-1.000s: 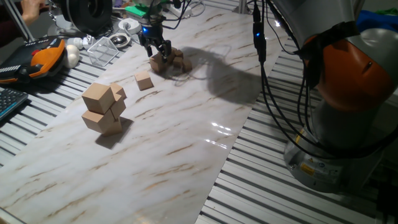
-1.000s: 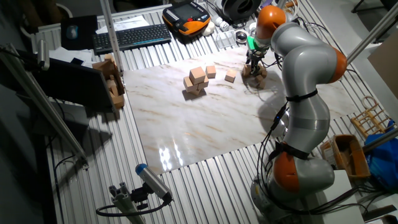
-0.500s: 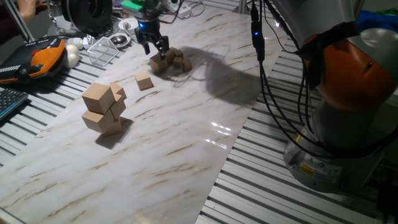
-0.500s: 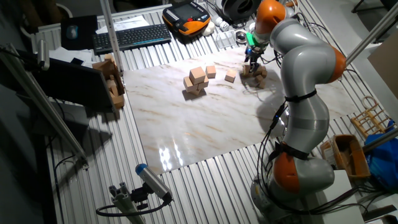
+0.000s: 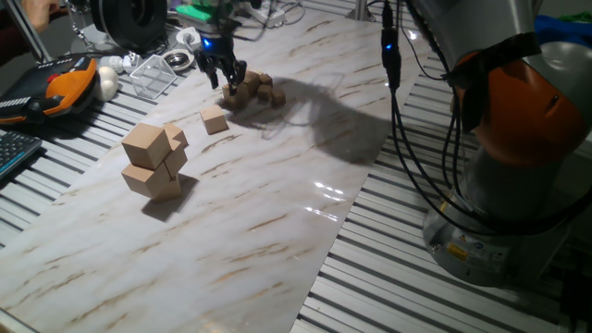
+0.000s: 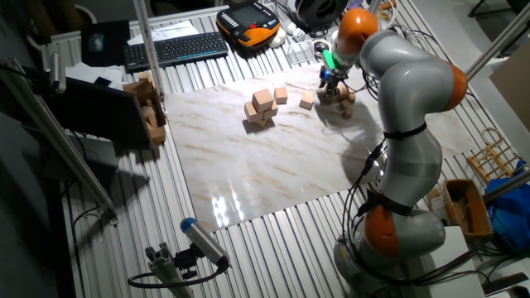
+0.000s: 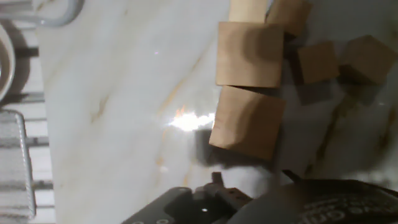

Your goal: Stack the blocks into a cross shape

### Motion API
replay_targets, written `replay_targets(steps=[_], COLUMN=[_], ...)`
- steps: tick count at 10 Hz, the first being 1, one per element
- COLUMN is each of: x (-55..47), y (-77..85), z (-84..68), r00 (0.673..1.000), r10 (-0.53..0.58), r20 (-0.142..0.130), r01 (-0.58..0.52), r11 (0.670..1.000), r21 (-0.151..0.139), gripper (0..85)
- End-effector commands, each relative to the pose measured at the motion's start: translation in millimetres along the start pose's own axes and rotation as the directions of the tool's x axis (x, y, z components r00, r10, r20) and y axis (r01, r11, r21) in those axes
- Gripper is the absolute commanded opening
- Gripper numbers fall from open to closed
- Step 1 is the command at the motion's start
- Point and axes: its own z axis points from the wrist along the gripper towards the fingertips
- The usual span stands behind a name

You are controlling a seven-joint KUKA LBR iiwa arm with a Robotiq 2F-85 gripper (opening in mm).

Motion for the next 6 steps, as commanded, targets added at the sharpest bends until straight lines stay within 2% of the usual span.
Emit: replay_targets(steps=[1,2,6], x=[0.0,-0.5,-3.2], y=[0.0,-0.3,-2.8], z=[2.1,2.8,6.8], r00=[1.0,0.999,0.975], r10=[-0.029,-0.052,-0.222], r20=[-0.001,-0.001,0.032], r01=[0.029,0.052,0.221], r11=[1.0,0.999,0.975], r21=[0.003,0.01,0.04], gripper=[0.0,0.0,0.0])
